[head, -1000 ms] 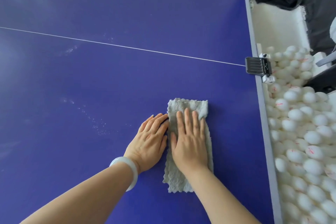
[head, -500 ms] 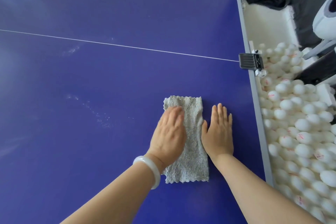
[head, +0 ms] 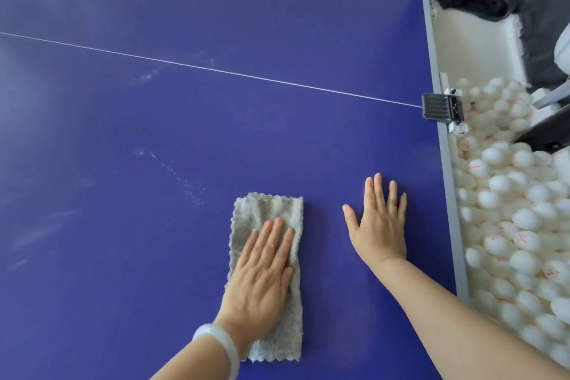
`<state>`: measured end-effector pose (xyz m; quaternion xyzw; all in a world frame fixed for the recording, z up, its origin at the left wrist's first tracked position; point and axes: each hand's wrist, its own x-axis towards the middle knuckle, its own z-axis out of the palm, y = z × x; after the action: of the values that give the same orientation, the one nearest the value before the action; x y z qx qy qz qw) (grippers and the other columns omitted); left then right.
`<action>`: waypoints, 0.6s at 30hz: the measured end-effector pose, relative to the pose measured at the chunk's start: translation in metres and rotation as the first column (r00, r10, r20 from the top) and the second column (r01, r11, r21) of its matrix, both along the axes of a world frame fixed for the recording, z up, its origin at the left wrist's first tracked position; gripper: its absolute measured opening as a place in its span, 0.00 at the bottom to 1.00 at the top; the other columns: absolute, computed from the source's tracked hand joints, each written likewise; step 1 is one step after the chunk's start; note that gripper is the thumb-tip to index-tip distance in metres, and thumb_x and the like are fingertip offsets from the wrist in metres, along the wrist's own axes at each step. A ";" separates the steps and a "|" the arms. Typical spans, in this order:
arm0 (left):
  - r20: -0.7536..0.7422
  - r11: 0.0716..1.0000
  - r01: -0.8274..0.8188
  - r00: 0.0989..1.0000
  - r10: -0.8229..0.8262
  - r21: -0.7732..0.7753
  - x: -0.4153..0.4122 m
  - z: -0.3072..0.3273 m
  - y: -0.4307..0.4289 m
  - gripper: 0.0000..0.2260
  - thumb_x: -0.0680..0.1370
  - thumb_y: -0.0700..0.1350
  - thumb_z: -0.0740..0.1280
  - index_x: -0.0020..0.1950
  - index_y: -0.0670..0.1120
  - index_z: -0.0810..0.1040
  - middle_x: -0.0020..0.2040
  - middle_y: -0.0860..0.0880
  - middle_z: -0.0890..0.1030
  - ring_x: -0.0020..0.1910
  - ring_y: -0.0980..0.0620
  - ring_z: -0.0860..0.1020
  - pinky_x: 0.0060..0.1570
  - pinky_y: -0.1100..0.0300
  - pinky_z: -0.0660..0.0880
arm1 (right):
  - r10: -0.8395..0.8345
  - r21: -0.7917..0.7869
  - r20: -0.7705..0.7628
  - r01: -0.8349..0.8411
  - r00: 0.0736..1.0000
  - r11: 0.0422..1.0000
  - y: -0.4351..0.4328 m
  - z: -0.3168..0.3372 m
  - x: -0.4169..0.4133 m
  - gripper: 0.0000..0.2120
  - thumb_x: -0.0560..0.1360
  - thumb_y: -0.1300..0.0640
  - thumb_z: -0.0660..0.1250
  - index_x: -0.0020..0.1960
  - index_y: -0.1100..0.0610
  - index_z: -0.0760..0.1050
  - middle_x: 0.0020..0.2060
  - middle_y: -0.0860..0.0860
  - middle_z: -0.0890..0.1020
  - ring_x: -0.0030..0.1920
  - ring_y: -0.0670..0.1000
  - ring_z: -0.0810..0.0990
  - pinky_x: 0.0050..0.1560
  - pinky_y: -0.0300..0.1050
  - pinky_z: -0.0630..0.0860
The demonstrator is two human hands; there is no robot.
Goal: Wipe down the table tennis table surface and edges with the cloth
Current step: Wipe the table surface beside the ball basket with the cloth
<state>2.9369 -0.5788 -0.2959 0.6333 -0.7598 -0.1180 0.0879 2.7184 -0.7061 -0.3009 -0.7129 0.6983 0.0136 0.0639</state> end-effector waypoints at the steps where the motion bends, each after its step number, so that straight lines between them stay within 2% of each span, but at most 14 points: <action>1: 0.010 0.999 -0.052 0.999 0.052 0.002 0.008 0.001 -0.011 0.25 0.83 0.49 0.48 0.81 0.46 0.53 0.81 0.46 0.52 0.80 0.48 0.49 0.77 0.48 0.51 | 0.006 -0.001 -0.020 -0.006 1.000 1.000 0.000 -0.001 -0.001 0.36 0.80 0.37 0.47 0.81 0.57 0.47 0.81 0.54 0.48 0.80 0.61 0.46 0.78 0.62 0.45; 5: -0.008 0.963 -0.268 0.963 0.268 0.005 0.018 -0.002 -0.051 0.24 0.85 0.49 0.44 0.81 0.55 0.44 0.81 0.54 0.43 0.79 0.56 0.38 0.77 0.55 0.39 | 0.027 0.007 -0.079 -0.026 0.996 1.000 -0.001 -0.001 -0.002 0.33 0.81 0.38 0.46 0.81 0.53 0.48 0.80 0.54 0.50 0.79 0.63 0.47 0.77 0.65 0.46; 8: 0.015 0.967 -0.253 0.968 0.252 0.033 0.016 -0.003 -0.051 0.24 0.84 0.49 0.45 0.81 0.55 0.45 0.81 0.55 0.43 0.78 0.56 0.37 0.77 0.55 0.37 | 0.155 0.003 -0.093 -0.155 0.984 0.988 0.006 0.004 0.000 0.29 0.84 0.43 0.44 0.81 0.53 0.50 0.80 0.54 0.52 0.80 0.61 0.49 0.76 0.67 0.43; 11: 0.021 0.977 -0.210 0.978 0.210 0.028 0.015 -0.004 -0.050 0.25 0.83 0.50 0.44 0.81 0.54 0.44 0.81 0.54 0.42 0.78 0.54 0.36 0.77 0.52 0.38 | 0.373 -0.066 -0.107 -0.380 0.922 0.922 0.014 0.010 0.026 0.27 0.83 0.50 0.46 0.78 0.60 0.59 0.78 0.58 0.61 0.79 0.58 0.57 0.76 0.65 0.54; 13: 0.003 0.984 -0.176 0.984 0.176 0.034 0.015 -0.002 -0.050 0.26 0.83 0.50 0.43 0.81 0.54 0.45 0.81 0.54 0.42 0.79 0.53 0.37 0.77 0.51 0.38 | 0.311 -0.066 -0.025 -0.312 0.950 0.948 0.008 0.010 0.064 0.27 0.84 0.52 0.52 0.79 0.61 0.54 0.79 0.58 0.56 0.80 0.57 0.52 0.79 0.60 0.49; 15: -0.011 0.994 -0.108 0.994 0.108 0.034 0.016 -0.002 -0.045 0.27 0.82 0.49 0.46 0.81 0.54 0.46 0.81 0.54 0.44 0.79 0.53 0.39 0.76 0.50 0.42 | 0.184 -0.038 0.123 -0.180 0.975 0.983 -0.002 0.009 0.109 0.28 0.84 0.53 0.50 0.80 0.60 0.46 0.80 0.56 0.48 0.80 0.54 0.44 0.79 0.54 0.40; 18: -0.011 0.998 -0.060 0.998 0.060 0.016 0.046 -0.002 -0.042 0.28 0.80 0.48 0.49 0.81 0.54 0.47 0.81 0.55 0.47 0.79 0.54 0.41 0.76 0.49 0.45 | 0.113 -0.040 0.190 -0.107 0.975 0.993 -0.008 0.004 0.151 0.27 0.84 0.52 0.47 0.81 0.58 0.47 0.80 0.53 0.48 0.80 0.50 0.44 0.79 0.51 0.39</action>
<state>2.9832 -0.6210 -0.2982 0.6558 -0.7390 -0.1249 0.0906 2.8690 -0.7144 -0.2971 -0.7493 0.6483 -0.0623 0.1195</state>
